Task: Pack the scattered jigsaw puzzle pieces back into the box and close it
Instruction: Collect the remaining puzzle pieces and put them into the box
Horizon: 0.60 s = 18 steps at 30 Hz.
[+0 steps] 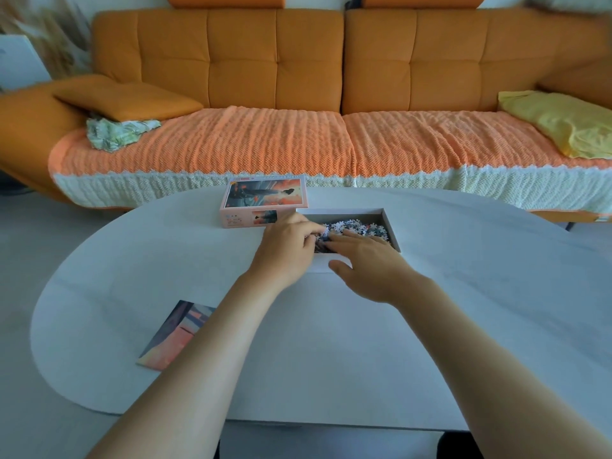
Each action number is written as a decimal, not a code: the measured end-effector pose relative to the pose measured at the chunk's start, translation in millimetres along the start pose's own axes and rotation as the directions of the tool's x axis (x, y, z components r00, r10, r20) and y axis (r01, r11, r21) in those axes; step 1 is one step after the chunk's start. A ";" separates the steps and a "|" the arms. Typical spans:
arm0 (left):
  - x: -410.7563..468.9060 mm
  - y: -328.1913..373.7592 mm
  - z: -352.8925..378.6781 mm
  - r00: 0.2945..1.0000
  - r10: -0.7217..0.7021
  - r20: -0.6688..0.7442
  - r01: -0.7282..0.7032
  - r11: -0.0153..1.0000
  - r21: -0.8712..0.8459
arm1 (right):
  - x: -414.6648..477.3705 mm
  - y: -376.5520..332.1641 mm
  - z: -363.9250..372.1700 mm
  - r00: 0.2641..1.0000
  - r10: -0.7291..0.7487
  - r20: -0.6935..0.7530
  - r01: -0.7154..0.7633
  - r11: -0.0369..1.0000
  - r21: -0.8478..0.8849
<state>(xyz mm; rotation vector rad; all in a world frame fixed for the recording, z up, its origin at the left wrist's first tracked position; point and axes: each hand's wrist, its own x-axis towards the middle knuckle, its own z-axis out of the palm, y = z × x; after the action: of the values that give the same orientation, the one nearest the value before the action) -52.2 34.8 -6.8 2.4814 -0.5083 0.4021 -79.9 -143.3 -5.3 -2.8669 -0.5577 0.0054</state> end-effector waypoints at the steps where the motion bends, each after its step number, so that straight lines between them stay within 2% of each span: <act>1: -1.7 -1.2 -1.7 0.999 0.025 -0.020 -0.024 0.999 0.024 | 0.0 0.0 -1.7 1.000 -0.006 -0.002 0.006 1.000 0.029; 3: -6.2 -2.0 -2.7 0.996 0.091 0.013 -0.092 0.993 0.080 | -1.0 0.1 -4.9 0.997 -0.031 -0.072 0.038 0.995 0.090; 5: -11.3 -1.6 -0.1 0.982 0.128 0.139 -0.151 0.973 0.172 | -1.6 -0.9 -5.7 0.987 -0.052 -0.151 0.066 0.994 0.087; 8: -15.2 -3.6 2.7 0.955 0.115 0.274 -0.198 0.935 0.295 | -0.8 0.0 -1.8 0.996 0.000 -0.087 0.002 1.000 0.028; 11: -13.3 -2.4 -0.8 0.958 0.100 0.269 -0.187 0.930 0.317 | 1.2 5.1 -0.4 0.995 0.094 -0.037 -0.097 0.991 -0.089; 15: -12.5 0.2 -0.8 0.953 0.110 0.282 -0.203 0.924 0.325 | 1.4 5.0 -2.9 0.994 0.063 -0.085 -0.068 0.996 -0.064; 18: -10.1 1.6 -0.6 0.943 0.084 0.323 -0.201 0.916 0.348 | 1.1 6.2 -2.3 0.996 0.076 -0.048 -0.080 0.993 -0.090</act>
<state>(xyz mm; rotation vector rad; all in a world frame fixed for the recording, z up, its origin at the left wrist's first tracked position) -61.9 36.6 -9.5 2.9107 -0.8088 0.1862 -76.5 -149.0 -4.3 -2.9687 -0.4486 -0.0736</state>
